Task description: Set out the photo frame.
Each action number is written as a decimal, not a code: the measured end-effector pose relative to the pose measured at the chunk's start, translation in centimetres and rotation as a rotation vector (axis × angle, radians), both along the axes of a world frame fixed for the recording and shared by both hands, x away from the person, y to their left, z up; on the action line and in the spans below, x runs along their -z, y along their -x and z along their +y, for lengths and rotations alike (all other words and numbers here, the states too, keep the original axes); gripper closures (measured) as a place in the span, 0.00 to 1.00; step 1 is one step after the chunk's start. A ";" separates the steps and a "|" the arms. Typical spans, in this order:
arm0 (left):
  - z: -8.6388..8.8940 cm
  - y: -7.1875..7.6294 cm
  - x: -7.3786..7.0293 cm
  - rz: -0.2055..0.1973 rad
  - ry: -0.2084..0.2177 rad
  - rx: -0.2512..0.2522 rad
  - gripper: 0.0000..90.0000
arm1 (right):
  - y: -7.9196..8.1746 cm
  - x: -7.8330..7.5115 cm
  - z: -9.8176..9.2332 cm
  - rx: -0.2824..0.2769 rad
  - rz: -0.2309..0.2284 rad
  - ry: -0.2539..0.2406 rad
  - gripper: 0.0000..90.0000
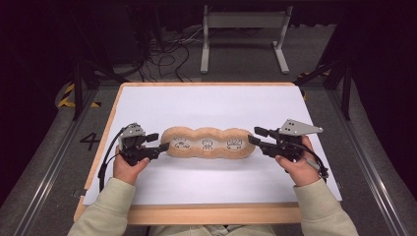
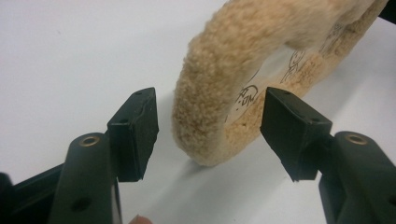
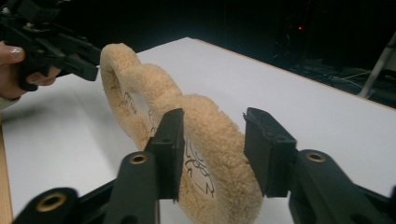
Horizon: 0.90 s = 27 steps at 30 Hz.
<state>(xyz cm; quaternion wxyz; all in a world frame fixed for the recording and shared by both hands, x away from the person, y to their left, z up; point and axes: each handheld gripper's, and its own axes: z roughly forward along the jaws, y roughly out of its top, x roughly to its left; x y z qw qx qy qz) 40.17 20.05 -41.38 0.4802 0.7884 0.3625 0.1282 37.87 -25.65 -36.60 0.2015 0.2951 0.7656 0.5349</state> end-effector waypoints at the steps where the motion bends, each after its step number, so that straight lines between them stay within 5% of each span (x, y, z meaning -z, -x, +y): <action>1: 0.3 0.6 -0.2 -0.015 -0.003 -0.012 0.39 | 0.1 -0.2 -0.3 0.016 -0.019 0.005 0.50; 10: 2.2 2.7 -0.5 -0.057 0.024 -0.053 0.32 | 0.7 -0.6 -2.4 0.083 -0.048 0.015 0.41; 22: 4.8 4.0 0.7 -0.045 0.019 -0.092 0.28 | 1.8 -0.2 -5.7 0.153 -0.019 0.007 0.22; 27: 5.4 4.3 1.5 -0.078 -0.008 -0.100 0.27 | 1.9 0.8 -7.1 0.187 0.008 -0.001 0.18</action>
